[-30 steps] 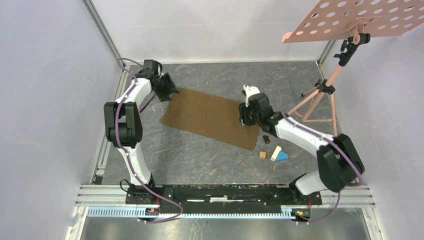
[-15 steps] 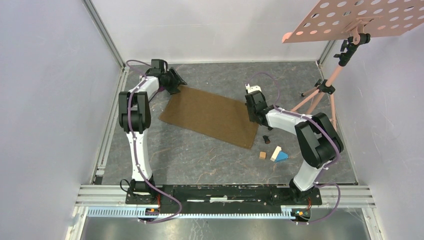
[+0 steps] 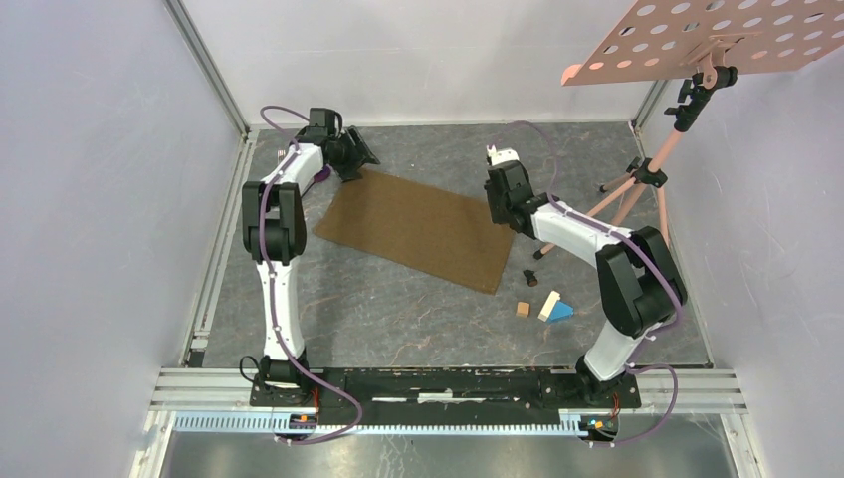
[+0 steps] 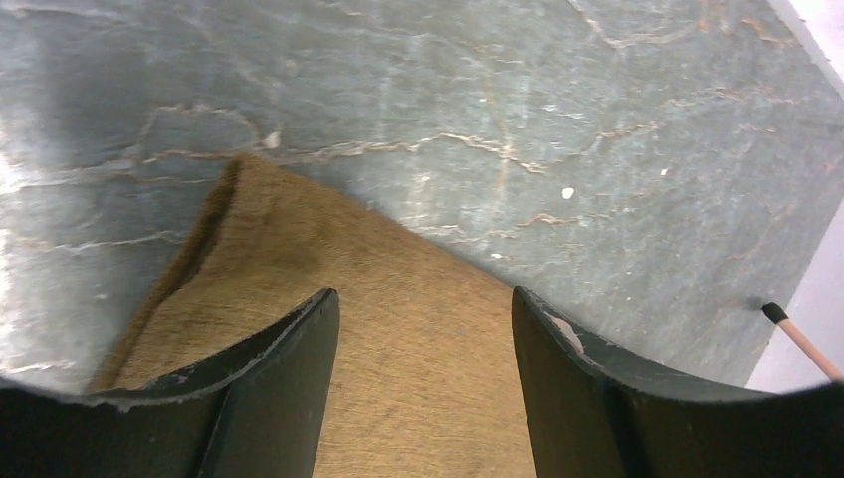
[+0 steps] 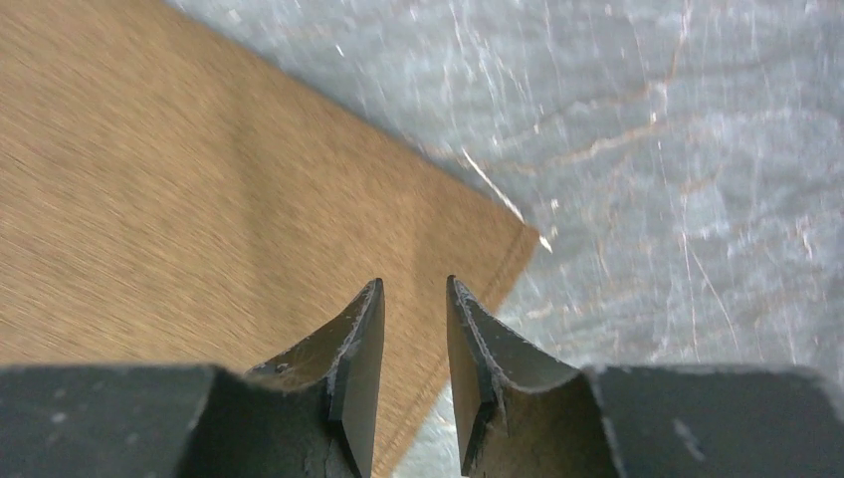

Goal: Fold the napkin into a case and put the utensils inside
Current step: Smooth out the rectangle-folded napkin at the center of the board.

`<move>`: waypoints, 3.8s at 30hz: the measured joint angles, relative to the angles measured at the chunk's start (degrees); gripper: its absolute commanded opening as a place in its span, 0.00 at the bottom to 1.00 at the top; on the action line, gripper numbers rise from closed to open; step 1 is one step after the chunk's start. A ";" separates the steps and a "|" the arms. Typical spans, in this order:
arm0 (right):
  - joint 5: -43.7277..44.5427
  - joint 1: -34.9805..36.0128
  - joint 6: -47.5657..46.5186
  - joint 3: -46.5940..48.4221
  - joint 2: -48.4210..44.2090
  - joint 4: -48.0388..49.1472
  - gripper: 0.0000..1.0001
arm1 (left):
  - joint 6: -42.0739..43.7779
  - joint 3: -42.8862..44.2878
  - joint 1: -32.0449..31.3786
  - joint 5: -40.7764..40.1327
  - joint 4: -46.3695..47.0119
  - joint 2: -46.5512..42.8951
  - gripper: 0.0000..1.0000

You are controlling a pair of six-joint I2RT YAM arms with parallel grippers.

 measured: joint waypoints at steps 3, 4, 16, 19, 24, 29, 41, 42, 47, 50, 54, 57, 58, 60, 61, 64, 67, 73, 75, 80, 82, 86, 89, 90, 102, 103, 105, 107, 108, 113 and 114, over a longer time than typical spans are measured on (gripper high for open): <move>-1.29 -0.02 0.02 3.63 1.51 1.09 0.34 | -0.04 1.55 -0.57 0.48 -0.22 -0.11 0.71; -1.49 -0.02 0.04 3.96 1.90 1.40 0.33 | -0.04 2.12 -0.74 0.48 -0.50 -0.09 0.71; 0.59 -2.36 -1.09 2.95 9.16 1.68 0.36 | 3.23 6.99 -1.11 -2.62 -4.26 4.20 0.83; 2.60 -2.47 -1.92 2.95 8.74 0.20 0.46 | 5.42 7.23 -1.49 -5.81 -7.43 3.13 0.86; 2.78 -0.26 -3.23 2.78 3.34 -3.78 0.61 | 6.56 0.83 -3.78 -10.67 -12.85 -6.51 0.89; -8.87 3.87 -0.83 0.39 -4.63 -1.84 0.55 | 6.45 -10.38 -7.15 -8.68 -11.13 -21.49 0.91; -22.69 8.63 4.63 -12.13 -4.04 6.14 0.32 | 5.11 -28.24 -8.74 -4.61 -4.02 -19.10 0.91; -22.67 8.63 4.61 -13.62 -4.04 6.43 0.32 | 4.94 -28.96 -8.74 -4.83 -3.61 -19.74 0.92; -22.01 8.61 4.17 -17.27 -5.01 9.46 0.32 | 3.48 -35.43 -8.76 -9.16 -3.56 -24.65 0.92; -20.90 8.66 3.58 -18.82 -5.90 11.02 0.32 | 1.38 -42.42 -8.81 -10.21 -3.32 -30.01 0.92; -18.34 8.63 2.47 -20.59 -8.66 8.96 0.44 | -0.96 -52.94 -9.11 -10.25 -3.58 -38.99 0.93; -17.00 8.44 0.81 -20.92 -11.56 3.80 0.53 | -1.49 -57.61 -9.22 -9.90 -5.38 -45.11 0.95; -16.92 8.26 0.33 -20.65 -12.37 2.47 0.53 | -1.49 -57.79 -9.22 -9.77 -5.70 -46.27 0.95; -16.87 7.67 -0.44 -18.99 -12.90 0.66 0.49 | -1.49 -56.74 -8.90 -9.51 -5.88 -47.60 0.95; -16.96 7.02 -0.61 -17.27 -12.48 0.11 0.47 | -1.49 -55.23 -8.37 -9.05 -6.19 -47.50 0.95; -17.00 4.24 -0.90 -9.57 -8.33 -0.37 0.41 | -1.49 -49.13 -5.62 -8.02 -5.92 -44.61 0.94; -16.52 1.97 -0.96 -1.64 -2.23 1.01 0.38 | -1.49 -42.73 -2.25 -7.21 -3.67 -39.39 0.94; -15.56 -0.98 -1.22 7.52 7.37 1.55 0.48 | -1.49 -35.76 1.75 -6.25 -0.59 -29.57 0.94; -15.65 -1.55 -1.42 8.17 8.87 1.57 0.48 | -1.49 -35.21 2.32 -6.14 0.17 -27.30 0.94; -16.44 -2.99 -1.46 9.14 11.72 1.88 0.48 | -1.49 -33.62 3.28 -5.62 1.79 -22.40 0.94; -16.57 -3.52 -1.49 9.16 12.55 2.23 0.48 | -1.53 -32.63 3.52 -5.42 2.19 -21.79 0.94; -16.09 -4.76 -1.66 9.14 14.08 3.30 0.48 | -1.55 -31.80 4.66 -6.08 3.17 -20.92 0.95; -15.78 -6.21 -1.99 9.16 15.30 4.37 0.52 | -1.55 -31.87 6.08 -6.25 3.17 -20.90 0.94; -15.56 -6.71 -2.21 9.16 15.37 4.66 0.53 | -1.55 -31.89 6.56 -6.34 3.10 -20.90 0.94; -14.88 -5.68 -2.84 12.61 9.79 -5.20 0.98 | -1.46 -31.91 6.88 -5.53 -1.57 -26.93 0.99; -15.32 -5.46 -1.46 12.02 7.30 -6.05 0.98 | -1.40 -31.98 6.67 -5.25 -1.90 -29.31 1.00; -16.02 -5.25 1.70 10.88 3.58 -7.41 0.98 | -0.66 -32.22 6.10 -4.42 -2.05 -34.84 1.00; -16.13 -4.90 6.32 10.45 0.96 -10.12 0.95 | 0.26 -32.44 5.27 -4.09 -1.92 -40.85 1.00; -16.15 -4.85 8.61 10.47 0.57 -11.52 0.92 | 0.98 -32.59 4.61 -4.13 -1.92 -43.63 1.00; -14.97 -5.03 13.27 10.49 3.39 -19.30 0.72 | 4.61 -34.97 1.03 -5.16 -1.44 -52.15 1.00; -14.84 -5.16 13.11 10.49 4.13 -20.35 0.71 | 5.25 -35.89 0.20 -5.68 -1.36 -53.05 1.00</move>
